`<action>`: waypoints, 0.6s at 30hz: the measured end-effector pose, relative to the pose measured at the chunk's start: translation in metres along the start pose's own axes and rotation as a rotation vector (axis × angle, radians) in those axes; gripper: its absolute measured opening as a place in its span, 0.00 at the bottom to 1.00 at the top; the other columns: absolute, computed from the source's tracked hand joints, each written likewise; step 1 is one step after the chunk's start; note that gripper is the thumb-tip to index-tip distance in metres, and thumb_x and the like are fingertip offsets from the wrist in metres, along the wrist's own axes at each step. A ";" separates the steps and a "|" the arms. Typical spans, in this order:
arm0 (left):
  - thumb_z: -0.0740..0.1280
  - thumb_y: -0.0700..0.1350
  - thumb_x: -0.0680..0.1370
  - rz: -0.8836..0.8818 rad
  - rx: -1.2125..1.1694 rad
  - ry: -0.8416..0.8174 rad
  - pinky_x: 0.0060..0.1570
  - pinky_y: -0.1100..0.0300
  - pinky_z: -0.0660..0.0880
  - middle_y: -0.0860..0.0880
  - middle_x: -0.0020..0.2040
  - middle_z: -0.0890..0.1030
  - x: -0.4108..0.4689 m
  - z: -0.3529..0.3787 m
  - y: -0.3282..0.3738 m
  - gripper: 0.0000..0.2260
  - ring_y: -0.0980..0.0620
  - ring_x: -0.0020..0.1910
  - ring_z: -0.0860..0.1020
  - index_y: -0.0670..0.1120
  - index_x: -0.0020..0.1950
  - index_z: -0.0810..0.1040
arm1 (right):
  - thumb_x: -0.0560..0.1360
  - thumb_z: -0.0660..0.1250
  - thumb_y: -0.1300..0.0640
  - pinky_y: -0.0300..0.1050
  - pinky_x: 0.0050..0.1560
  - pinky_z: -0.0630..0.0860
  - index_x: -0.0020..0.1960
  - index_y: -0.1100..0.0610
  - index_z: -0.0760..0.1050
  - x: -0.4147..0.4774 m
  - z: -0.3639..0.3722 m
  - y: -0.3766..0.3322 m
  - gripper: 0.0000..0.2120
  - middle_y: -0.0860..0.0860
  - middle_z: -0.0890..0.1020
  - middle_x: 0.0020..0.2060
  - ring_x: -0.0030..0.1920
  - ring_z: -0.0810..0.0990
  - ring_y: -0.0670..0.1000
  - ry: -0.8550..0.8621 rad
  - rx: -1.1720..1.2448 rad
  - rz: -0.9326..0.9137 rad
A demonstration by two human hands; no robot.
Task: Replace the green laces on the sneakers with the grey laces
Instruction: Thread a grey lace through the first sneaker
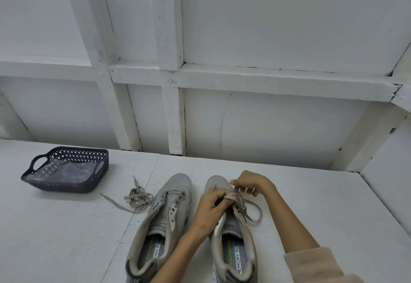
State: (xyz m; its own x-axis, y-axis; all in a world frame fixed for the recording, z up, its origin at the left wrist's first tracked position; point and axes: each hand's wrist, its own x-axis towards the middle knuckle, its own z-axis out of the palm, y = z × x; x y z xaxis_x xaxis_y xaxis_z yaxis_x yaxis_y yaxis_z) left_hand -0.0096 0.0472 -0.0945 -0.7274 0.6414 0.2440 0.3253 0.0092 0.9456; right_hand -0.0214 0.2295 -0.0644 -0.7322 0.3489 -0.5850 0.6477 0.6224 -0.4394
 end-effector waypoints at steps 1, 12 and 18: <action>0.62 0.56 0.75 0.007 0.010 -0.012 0.76 0.54 0.50 0.62 0.46 0.84 0.000 0.000 -0.002 0.08 0.62 0.48 0.81 0.61 0.46 0.82 | 0.80 0.63 0.50 0.41 0.34 0.69 0.50 0.61 0.75 0.003 0.001 0.000 0.13 0.51 0.77 0.38 0.33 0.70 0.49 -0.013 0.035 0.010; 0.61 0.61 0.71 0.005 0.130 -0.054 0.72 0.54 0.31 0.70 0.44 0.81 0.003 0.000 -0.002 0.12 0.65 0.52 0.79 0.62 0.50 0.79 | 0.73 0.67 0.61 0.39 0.28 0.67 0.36 0.62 0.74 0.019 0.014 -0.001 0.08 0.56 0.76 0.31 0.28 0.71 0.51 0.083 0.373 0.012; 0.62 0.58 0.71 0.011 0.146 -0.066 0.73 0.54 0.36 0.60 0.41 0.84 0.004 -0.004 -0.004 0.12 0.61 0.47 0.81 0.57 0.50 0.80 | 0.73 0.70 0.60 0.36 0.29 0.64 0.47 0.62 0.81 0.006 0.019 -0.045 0.06 0.52 0.78 0.38 0.32 0.69 0.46 0.145 0.506 -0.234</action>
State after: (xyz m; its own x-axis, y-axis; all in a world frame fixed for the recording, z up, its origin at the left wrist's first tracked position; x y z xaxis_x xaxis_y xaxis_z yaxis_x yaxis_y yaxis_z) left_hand -0.0160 0.0466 -0.0964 -0.6833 0.6913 0.2349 0.4212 0.1105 0.9002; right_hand -0.0514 0.1898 -0.0615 -0.8665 0.3566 -0.3493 0.4591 0.2945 -0.8381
